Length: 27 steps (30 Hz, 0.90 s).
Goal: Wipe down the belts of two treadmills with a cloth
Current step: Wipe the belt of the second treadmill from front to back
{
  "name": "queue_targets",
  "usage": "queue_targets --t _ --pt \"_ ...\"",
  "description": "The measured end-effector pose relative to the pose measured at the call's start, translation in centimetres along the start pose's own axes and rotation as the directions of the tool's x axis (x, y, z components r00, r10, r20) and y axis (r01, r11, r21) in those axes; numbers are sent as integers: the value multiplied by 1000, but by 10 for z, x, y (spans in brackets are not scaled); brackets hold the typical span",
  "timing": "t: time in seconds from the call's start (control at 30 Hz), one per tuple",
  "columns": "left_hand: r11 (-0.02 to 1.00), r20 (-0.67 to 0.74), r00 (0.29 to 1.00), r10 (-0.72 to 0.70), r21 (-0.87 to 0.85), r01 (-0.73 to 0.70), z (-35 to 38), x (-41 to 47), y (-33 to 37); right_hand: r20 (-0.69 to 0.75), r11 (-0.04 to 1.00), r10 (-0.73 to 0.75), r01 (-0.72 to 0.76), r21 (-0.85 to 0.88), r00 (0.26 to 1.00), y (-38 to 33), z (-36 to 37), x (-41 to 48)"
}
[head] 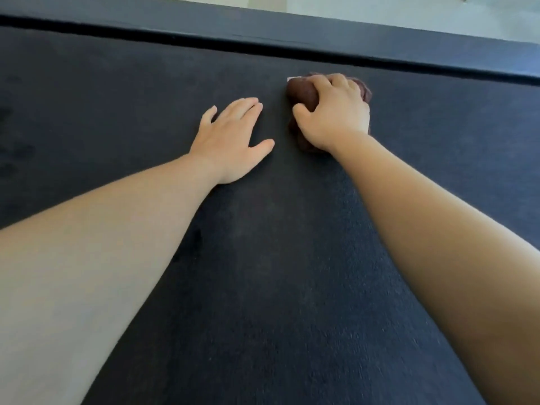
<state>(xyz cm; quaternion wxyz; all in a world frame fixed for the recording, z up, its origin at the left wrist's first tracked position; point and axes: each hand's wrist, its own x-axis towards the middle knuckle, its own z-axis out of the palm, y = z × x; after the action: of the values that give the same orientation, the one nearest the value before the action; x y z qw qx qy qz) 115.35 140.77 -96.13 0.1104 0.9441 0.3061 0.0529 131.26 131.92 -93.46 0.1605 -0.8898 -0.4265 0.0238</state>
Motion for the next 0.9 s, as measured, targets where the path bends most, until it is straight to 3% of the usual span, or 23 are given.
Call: queue_targets --t 0.47,0.8,0.9 --pt "992 52 992 118 -52 -115 -18 -150 -33 7 1000 20 -20 12 1000 -69 -1 -260" --pt "998 50 997 52 -21 -51 -25 -174 -55 -4 990 139 -139 23 990 -105 15 -182" --pt "998 66 996 64 -23 -62 -26 -170 -58 -12 993 115 -114 19 993 -107 12 -190"
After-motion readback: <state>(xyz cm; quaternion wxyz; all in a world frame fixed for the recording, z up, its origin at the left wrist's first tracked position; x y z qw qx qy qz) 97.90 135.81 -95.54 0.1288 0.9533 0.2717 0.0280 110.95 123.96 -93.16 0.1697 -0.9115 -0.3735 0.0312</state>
